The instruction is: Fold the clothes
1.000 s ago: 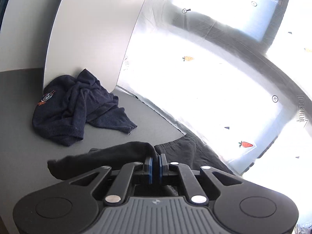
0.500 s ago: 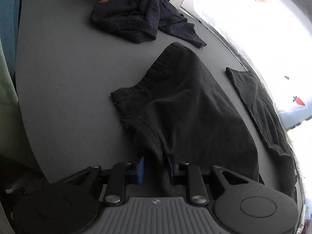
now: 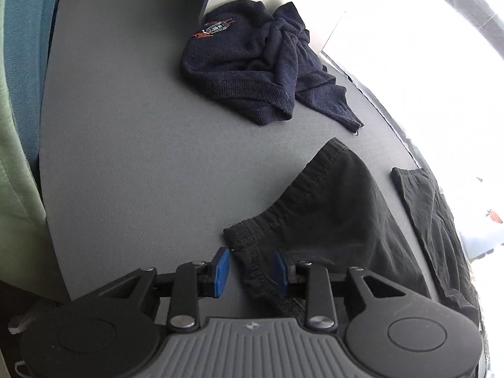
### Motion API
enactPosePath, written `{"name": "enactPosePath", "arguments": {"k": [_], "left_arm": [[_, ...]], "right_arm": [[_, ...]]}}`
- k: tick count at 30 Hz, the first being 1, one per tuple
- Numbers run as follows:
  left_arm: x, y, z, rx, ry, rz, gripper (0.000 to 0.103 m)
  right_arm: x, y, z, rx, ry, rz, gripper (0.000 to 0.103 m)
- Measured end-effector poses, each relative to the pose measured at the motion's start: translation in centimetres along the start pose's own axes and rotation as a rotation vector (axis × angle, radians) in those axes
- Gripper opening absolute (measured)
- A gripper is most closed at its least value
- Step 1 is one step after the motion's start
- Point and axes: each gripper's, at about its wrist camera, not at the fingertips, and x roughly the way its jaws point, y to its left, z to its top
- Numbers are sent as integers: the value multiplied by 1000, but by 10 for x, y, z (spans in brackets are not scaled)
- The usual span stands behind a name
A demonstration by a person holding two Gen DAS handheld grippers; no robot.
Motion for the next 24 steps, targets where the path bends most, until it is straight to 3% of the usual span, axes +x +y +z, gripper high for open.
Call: {"name": "enactPosePath", "arguments": {"k": [2,8,10,13,15,17,22,24], "left_arm": [[11,-6,1,33,6,28,45],[29,-18,-1,118,16,96,45],[30,-19,-2,140,7,100,45],[30,-19,-4,163,-6,99,43],[30,-19,-4,181,-16,117,26],[28,-15,-3,177,-14,83,21],[-7,-5,15,152,-125,104,19],[-23,2,24,139,-145,73,19]], "right_arm": [[1,5,-11,-9,39,25,75],[-4,24,-46,-117,66,19,90],[-6,27,-56,-148,75,22,90],[-5,29,-66,-168,99,18,102],[-4,32,-74,-213,95,2,102],[-2,38,-80,-269,90,-22,103],[0,51,-91,-380,82,-84,103],[0,52,-93,-396,77,-93,103]]}}
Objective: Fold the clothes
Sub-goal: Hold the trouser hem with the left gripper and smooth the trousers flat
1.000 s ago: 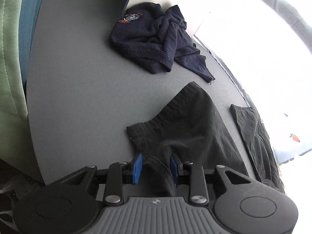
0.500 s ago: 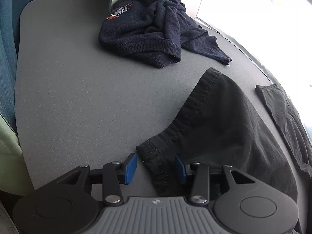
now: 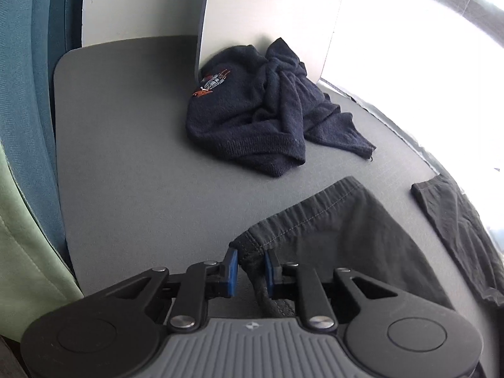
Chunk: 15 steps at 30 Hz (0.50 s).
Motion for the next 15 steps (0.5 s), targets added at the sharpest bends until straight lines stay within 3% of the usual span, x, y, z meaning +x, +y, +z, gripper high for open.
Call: {"name": "enactPosePath", "arguments": {"k": [3,5,9,11,15], "left_arm": [[-18,-3,2,82,-29,18,20],[-15,-7,-9,164,-19,78,19],[20,18,-35,84,146,182,20],[21,28,-42,59,152,165,20],[20,21,-37,110,163,184,21]], "right_arm": [[1,-4,2,18,-4,10,103],[0,-4,2,21,-3,10,103],[1,0,1,-6,-3,0,103],[2,1,2,-22,1,-1,103],[2,-4,4,-10,7,21,103]]}}
